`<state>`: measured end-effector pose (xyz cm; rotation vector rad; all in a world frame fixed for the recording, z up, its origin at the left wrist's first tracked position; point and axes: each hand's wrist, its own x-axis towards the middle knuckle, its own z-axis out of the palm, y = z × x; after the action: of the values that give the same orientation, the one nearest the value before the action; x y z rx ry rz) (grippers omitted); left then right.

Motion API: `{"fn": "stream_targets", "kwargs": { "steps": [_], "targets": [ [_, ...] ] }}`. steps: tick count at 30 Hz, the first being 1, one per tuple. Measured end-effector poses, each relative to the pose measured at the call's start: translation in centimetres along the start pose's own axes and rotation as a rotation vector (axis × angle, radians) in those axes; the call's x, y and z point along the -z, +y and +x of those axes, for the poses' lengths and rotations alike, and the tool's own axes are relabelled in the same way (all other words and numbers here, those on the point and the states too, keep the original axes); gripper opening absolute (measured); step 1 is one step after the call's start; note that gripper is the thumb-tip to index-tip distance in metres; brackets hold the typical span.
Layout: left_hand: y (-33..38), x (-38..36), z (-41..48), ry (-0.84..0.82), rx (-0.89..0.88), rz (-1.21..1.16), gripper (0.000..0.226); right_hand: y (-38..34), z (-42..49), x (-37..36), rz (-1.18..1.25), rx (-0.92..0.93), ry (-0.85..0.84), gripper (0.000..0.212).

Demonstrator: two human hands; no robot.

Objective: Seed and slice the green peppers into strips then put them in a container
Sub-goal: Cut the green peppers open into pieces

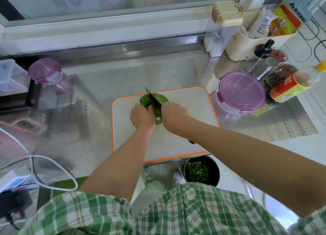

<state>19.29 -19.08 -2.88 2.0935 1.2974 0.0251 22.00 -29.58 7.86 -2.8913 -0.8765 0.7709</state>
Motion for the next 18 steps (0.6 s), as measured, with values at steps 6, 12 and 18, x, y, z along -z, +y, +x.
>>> {"fn": "stream_targets", "kwargs": {
  "steps": [6,12,18],
  "targets": [
    [0.6,0.6,0.0,-0.006,-0.031,0.0,0.029,0.4,0.4,-0.3,0.021,-0.014,0.001,0.025],
    [0.0,0.7,0.0,-0.027,-0.009,-0.068,0.025,1.1,0.2,-1.0,0.006,-0.008,-0.002,0.025],
    [-0.2,1.2,-0.1,-0.053,0.031,-0.113,0.025,0.6,0.5,-3.0,-0.008,0.019,0.001,0.029]
  ]
}}
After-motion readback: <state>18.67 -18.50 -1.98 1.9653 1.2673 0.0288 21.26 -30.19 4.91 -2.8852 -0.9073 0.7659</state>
